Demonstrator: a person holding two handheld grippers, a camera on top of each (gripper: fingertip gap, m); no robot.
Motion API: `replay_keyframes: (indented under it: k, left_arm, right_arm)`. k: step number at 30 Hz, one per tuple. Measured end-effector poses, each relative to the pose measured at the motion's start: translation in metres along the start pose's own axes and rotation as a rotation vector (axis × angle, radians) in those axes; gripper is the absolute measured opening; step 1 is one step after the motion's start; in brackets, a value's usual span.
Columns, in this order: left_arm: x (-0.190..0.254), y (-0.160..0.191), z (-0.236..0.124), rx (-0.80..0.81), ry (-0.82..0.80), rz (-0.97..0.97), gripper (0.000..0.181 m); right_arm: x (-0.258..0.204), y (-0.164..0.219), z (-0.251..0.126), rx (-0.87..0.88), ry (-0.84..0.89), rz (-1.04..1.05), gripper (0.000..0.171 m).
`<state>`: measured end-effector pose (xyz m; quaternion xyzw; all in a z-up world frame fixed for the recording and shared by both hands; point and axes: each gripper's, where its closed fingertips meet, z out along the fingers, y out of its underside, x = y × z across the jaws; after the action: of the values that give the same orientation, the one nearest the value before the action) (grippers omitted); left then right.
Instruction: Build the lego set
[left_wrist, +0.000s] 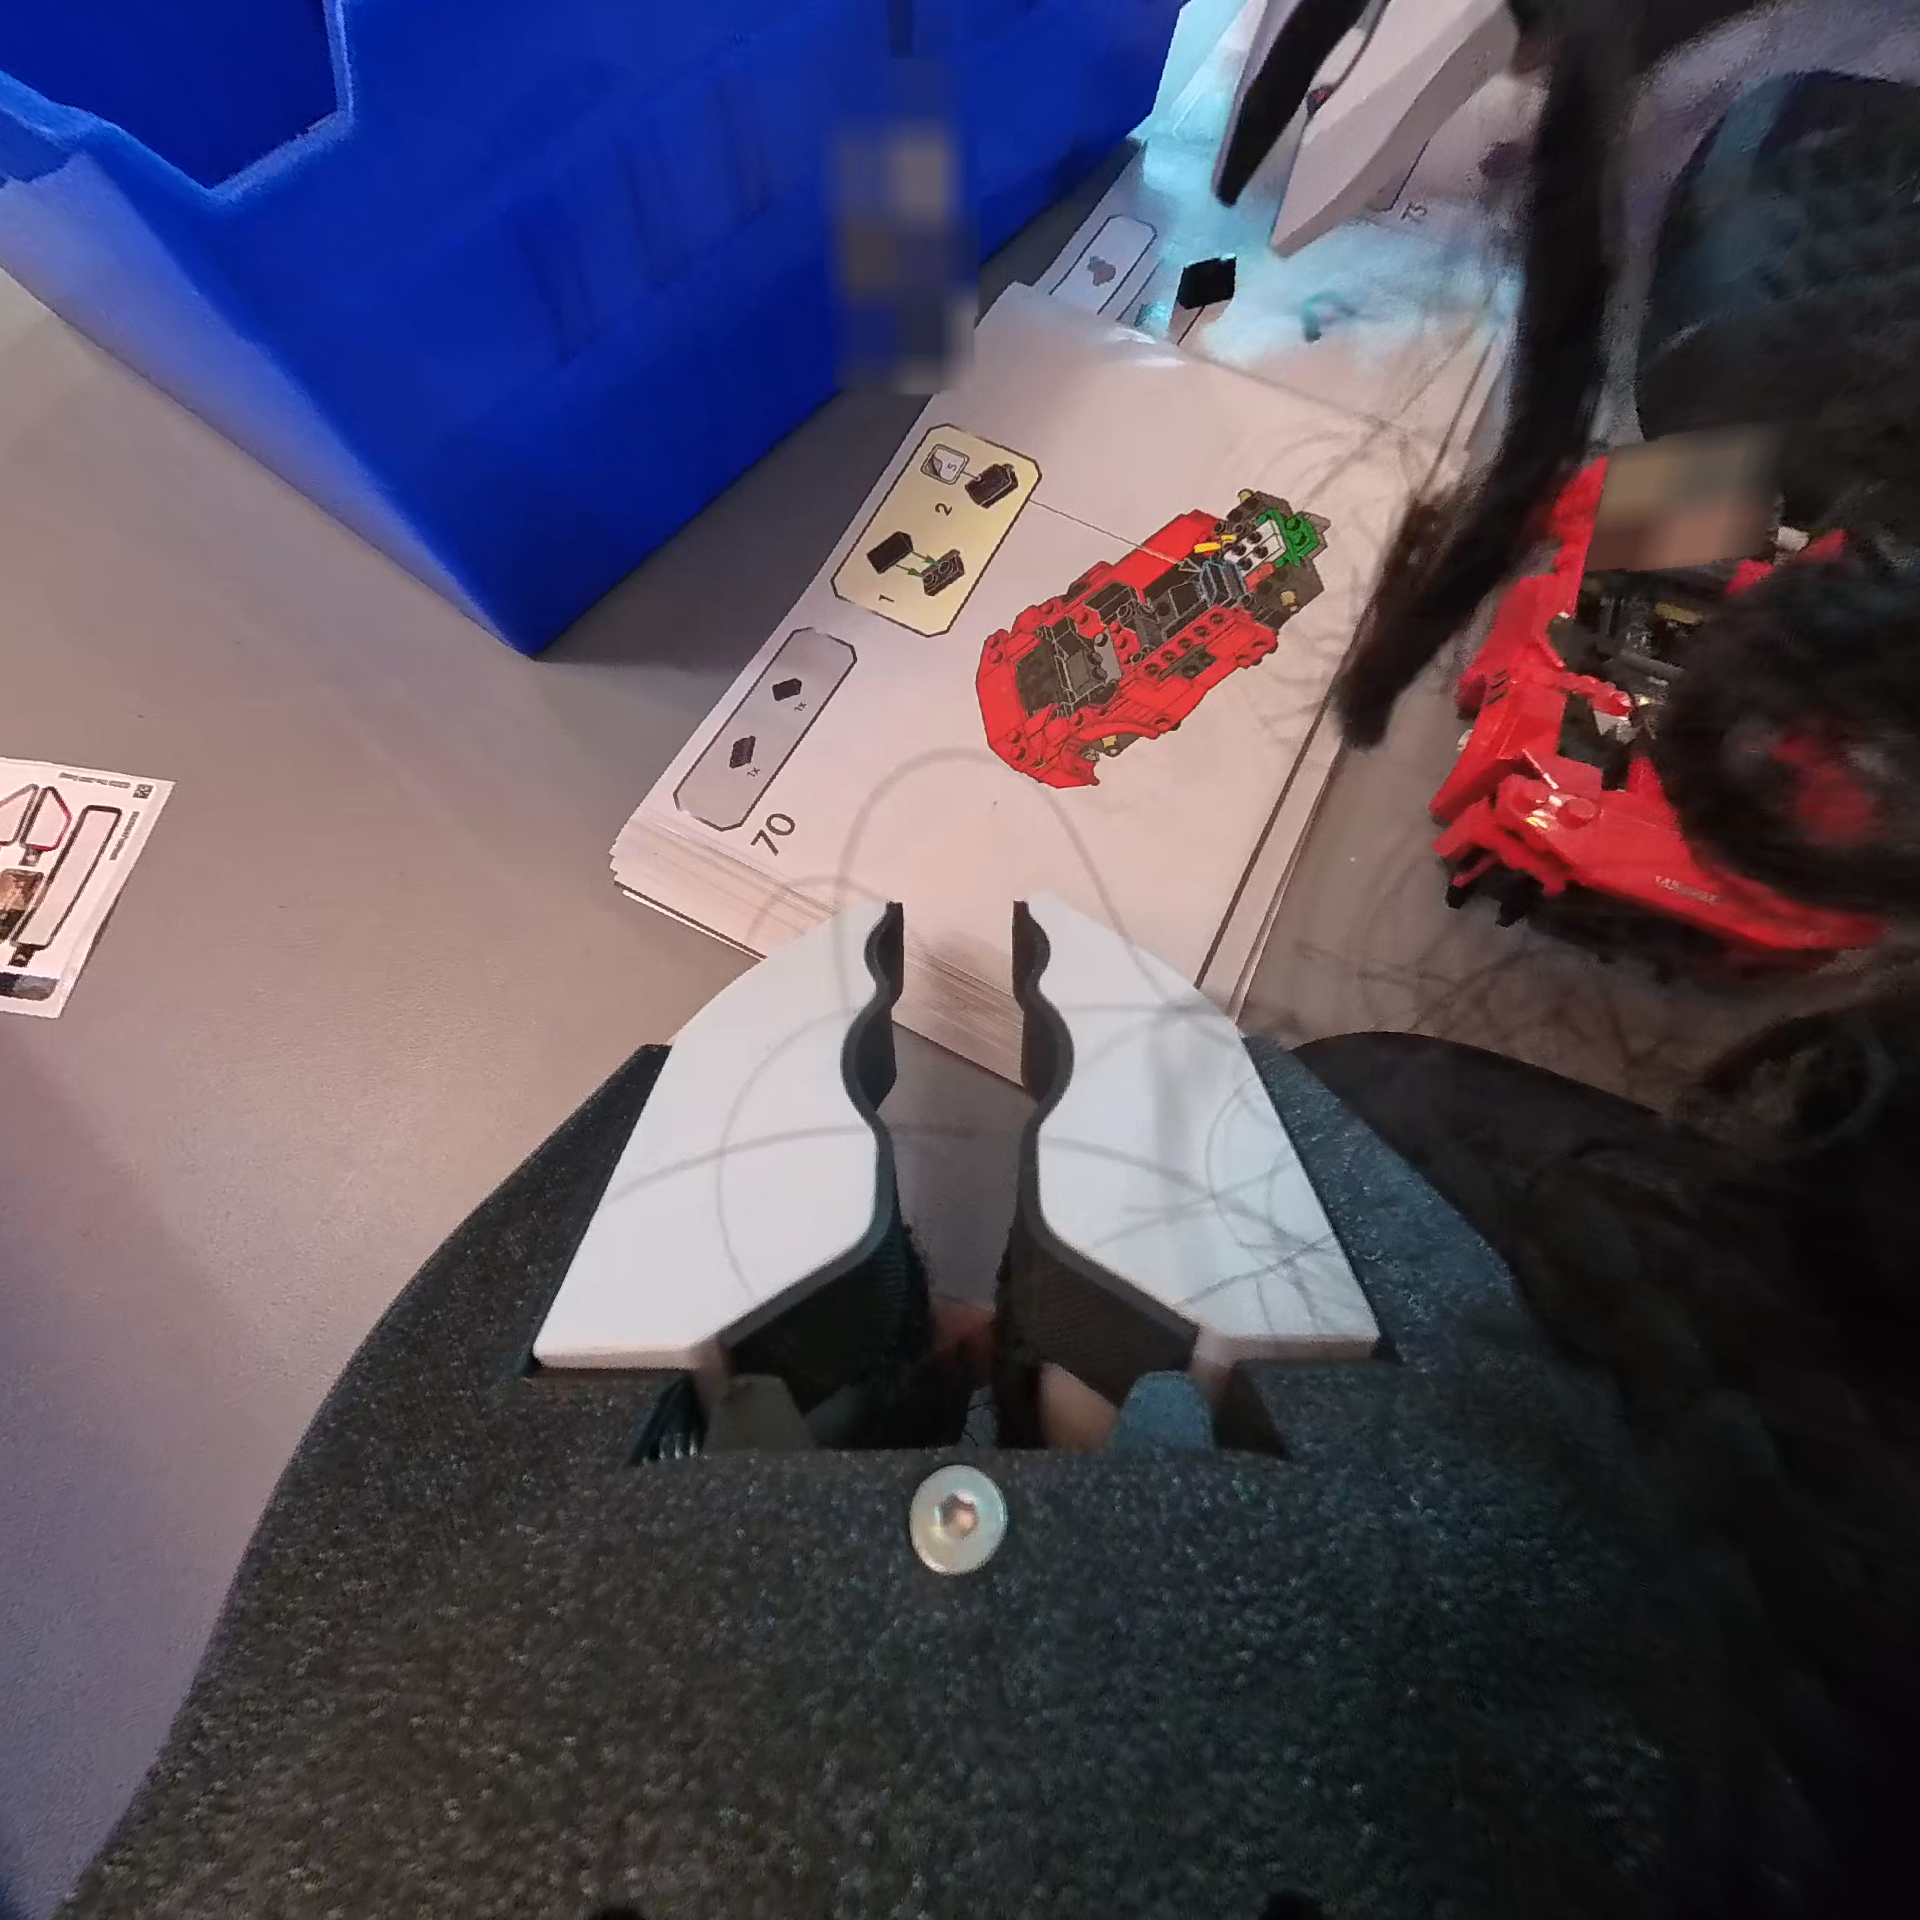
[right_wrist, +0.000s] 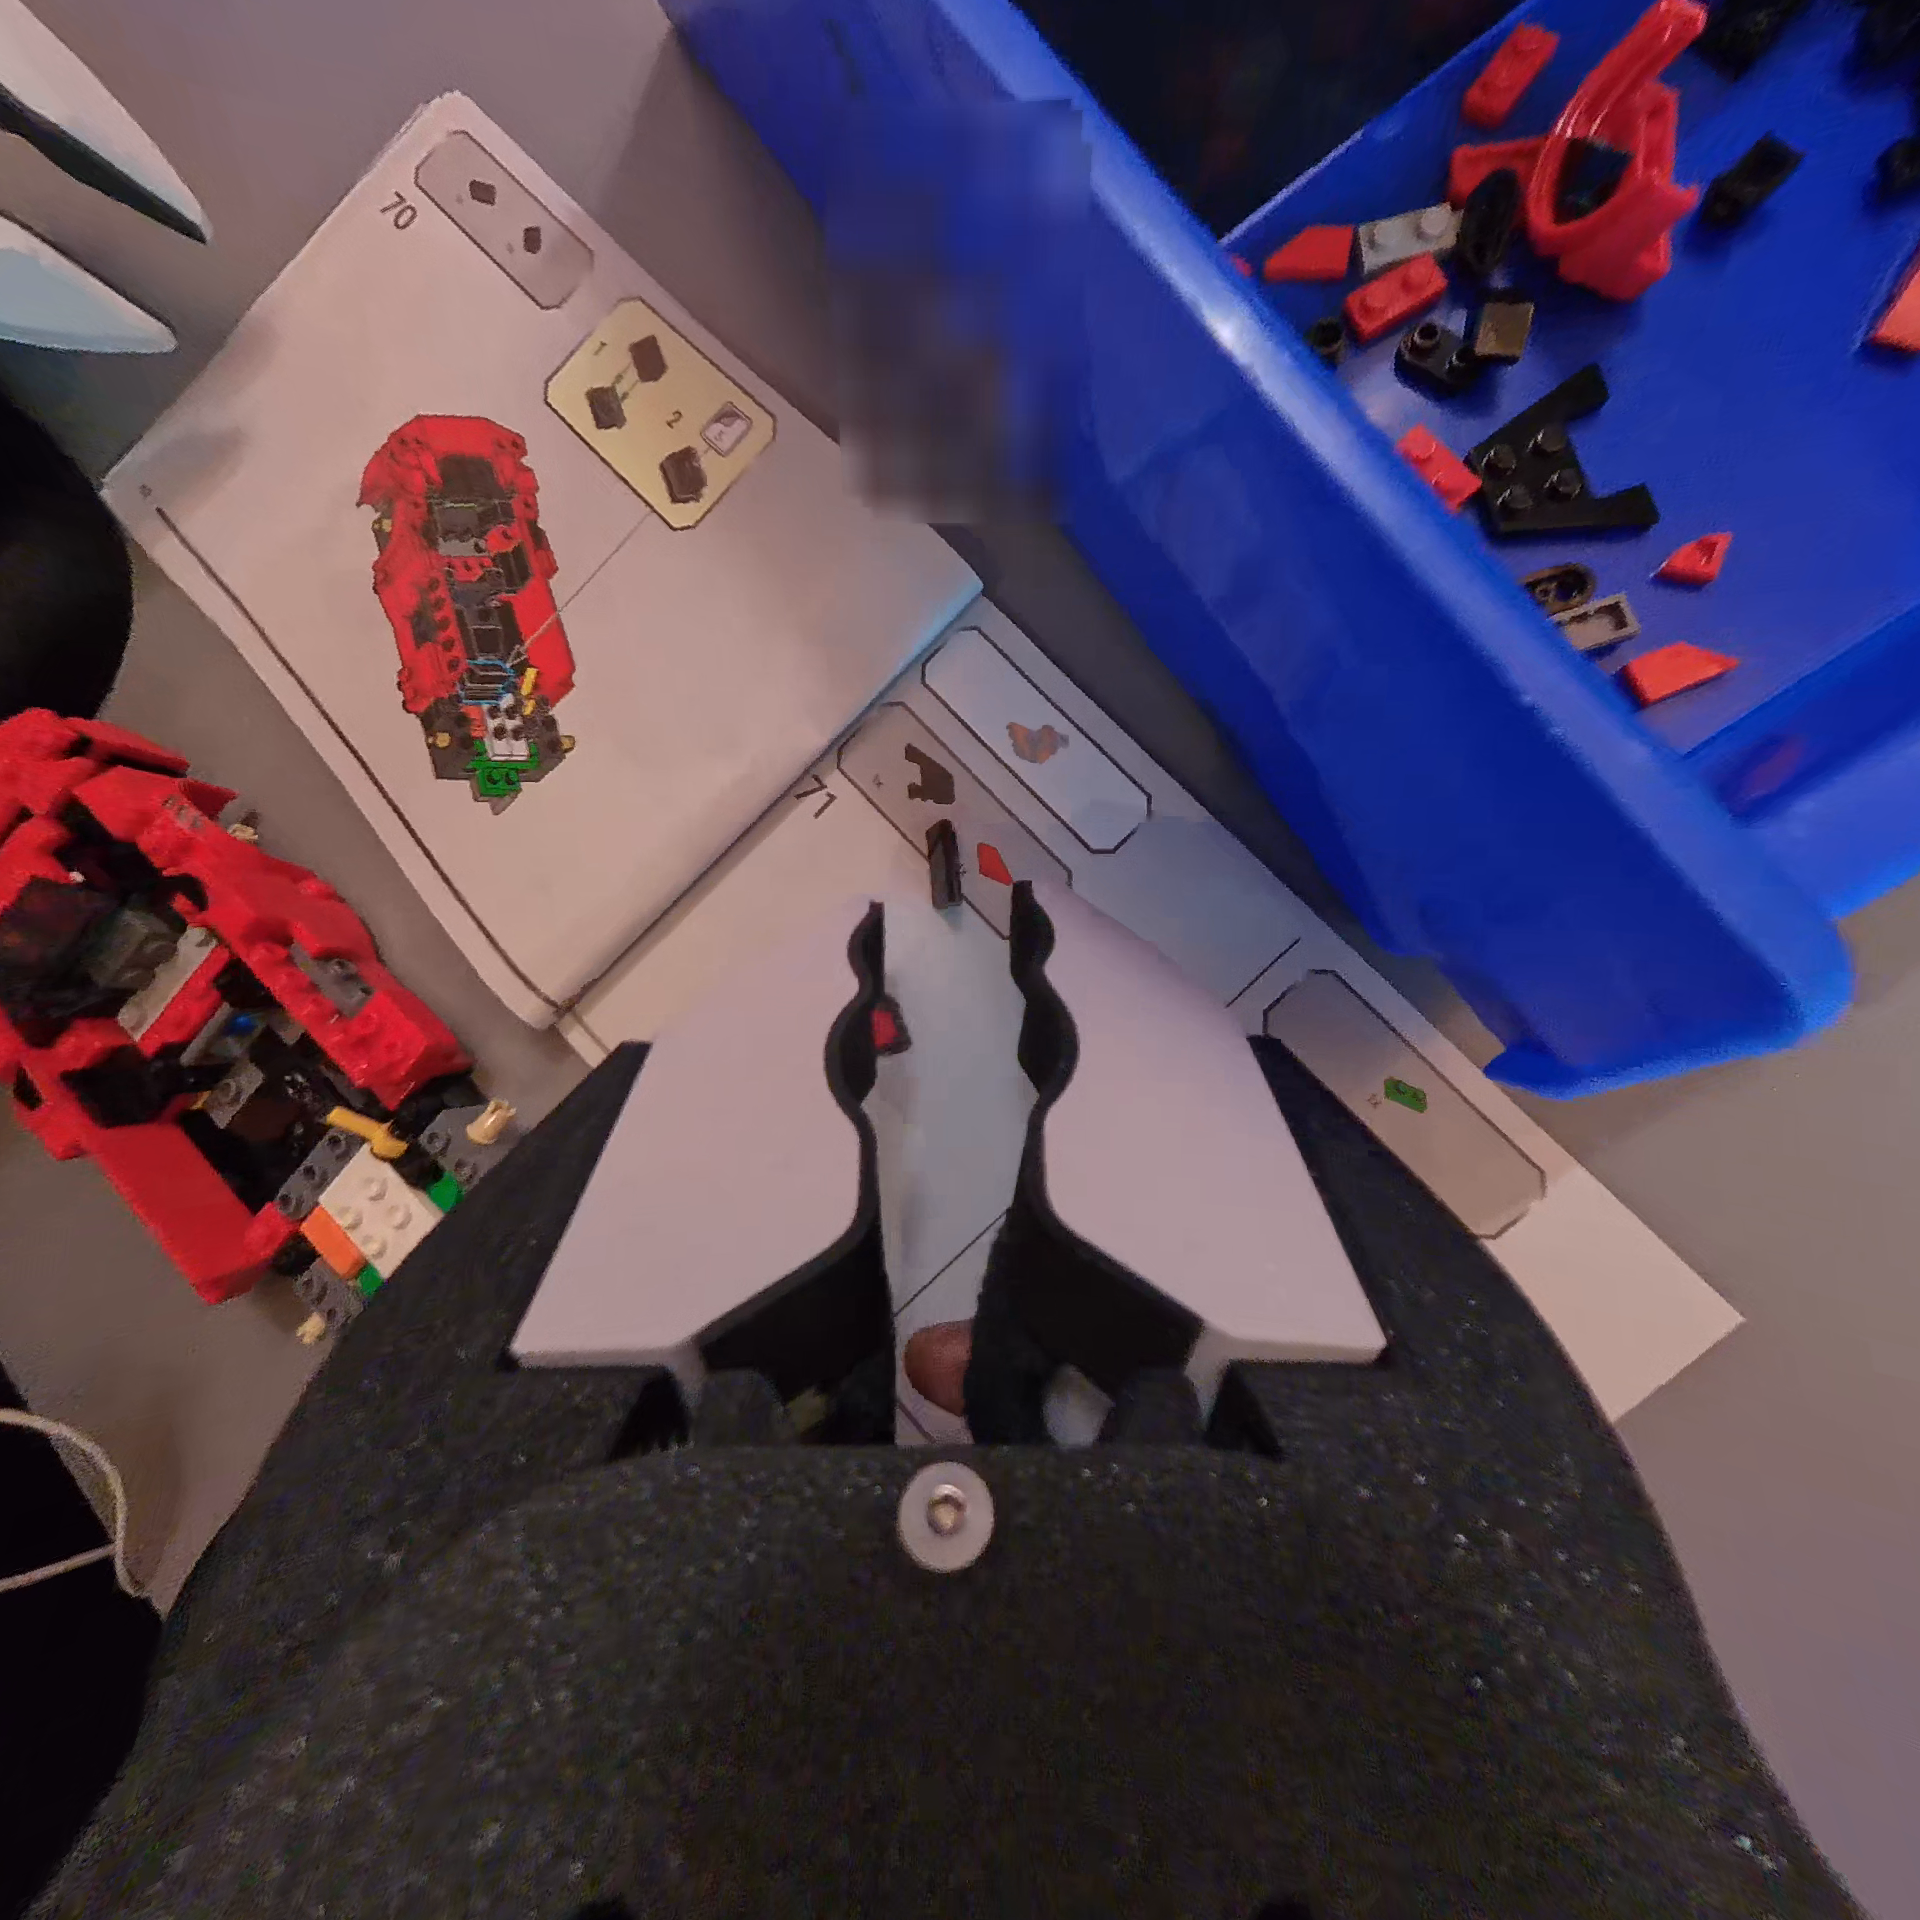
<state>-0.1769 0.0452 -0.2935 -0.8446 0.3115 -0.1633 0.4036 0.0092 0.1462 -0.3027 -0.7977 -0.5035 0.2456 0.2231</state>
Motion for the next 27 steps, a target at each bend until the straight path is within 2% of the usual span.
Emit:
replay_keyframes:
  k: [5,10,18,27]
  left_arm:
    - [0.0,0.0,0.0,-0.001,0.0,0.0,0.02]
    - [0.0,0.0,0.0,0.001,-0.001,0.001,0.02]
    - [0.0,-0.001,-0.001,0.006,0.0,0.004,0.017]
    - [0.001,-0.001,-0.001,0.008,0.002,0.004,0.015]
  right_arm:
    - [-0.002,-0.004,-0.018,0.008,0.032,-0.061,0.03]
    - [-0.005,-0.021,-0.041,0.068,0.054,-0.092,0.029]
    - [-0.011,-0.044,-0.069,0.057,0.096,-0.228,0.029]
    - [-0.023,-0.06,-0.068,0.072,0.064,-0.292,0.027]
